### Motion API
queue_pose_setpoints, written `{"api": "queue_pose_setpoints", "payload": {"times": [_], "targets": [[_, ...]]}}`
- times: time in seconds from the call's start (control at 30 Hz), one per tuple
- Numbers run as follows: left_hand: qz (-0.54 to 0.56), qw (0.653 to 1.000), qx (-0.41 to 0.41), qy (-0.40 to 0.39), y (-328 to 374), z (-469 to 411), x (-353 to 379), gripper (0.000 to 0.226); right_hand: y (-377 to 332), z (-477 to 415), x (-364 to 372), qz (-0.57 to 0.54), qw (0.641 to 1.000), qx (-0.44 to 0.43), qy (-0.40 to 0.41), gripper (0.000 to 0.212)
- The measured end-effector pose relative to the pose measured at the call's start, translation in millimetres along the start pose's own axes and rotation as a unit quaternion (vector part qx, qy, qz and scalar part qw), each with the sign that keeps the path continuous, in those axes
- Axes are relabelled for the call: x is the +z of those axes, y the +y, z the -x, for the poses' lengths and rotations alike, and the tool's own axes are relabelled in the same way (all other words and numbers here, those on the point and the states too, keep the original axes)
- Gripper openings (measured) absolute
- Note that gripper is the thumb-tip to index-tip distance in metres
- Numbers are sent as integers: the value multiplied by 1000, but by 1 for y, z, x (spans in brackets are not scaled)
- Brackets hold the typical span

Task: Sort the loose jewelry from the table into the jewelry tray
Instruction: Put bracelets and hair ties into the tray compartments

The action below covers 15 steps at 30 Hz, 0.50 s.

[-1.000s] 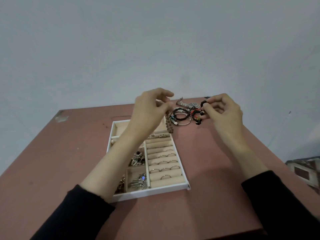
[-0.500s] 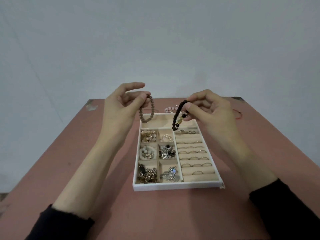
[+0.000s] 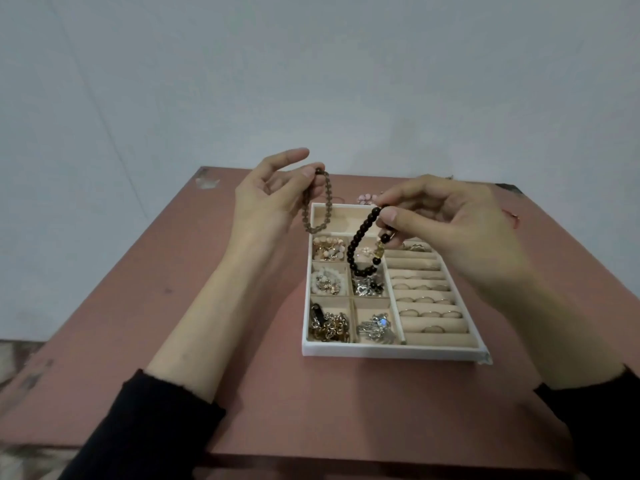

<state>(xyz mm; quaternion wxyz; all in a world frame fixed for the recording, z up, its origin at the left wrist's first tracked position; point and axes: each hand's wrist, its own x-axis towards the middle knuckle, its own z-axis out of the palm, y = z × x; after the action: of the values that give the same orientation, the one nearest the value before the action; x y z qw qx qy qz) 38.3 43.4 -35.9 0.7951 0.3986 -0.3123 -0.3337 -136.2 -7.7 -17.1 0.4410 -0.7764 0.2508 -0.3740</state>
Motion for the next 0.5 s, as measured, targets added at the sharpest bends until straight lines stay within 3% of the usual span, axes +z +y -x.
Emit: {"api": "queue_pose_setpoints", "payload": {"times": [0.23,0.5], "targets": [[1,1000,-11,-3,0,-2,-3,23,-15,16,1,8,996,31,-81,9],[-1,1000,-9,-14,-3,-5,-7,23,-27,25,-3,-19,995,33,-92,9]]}}
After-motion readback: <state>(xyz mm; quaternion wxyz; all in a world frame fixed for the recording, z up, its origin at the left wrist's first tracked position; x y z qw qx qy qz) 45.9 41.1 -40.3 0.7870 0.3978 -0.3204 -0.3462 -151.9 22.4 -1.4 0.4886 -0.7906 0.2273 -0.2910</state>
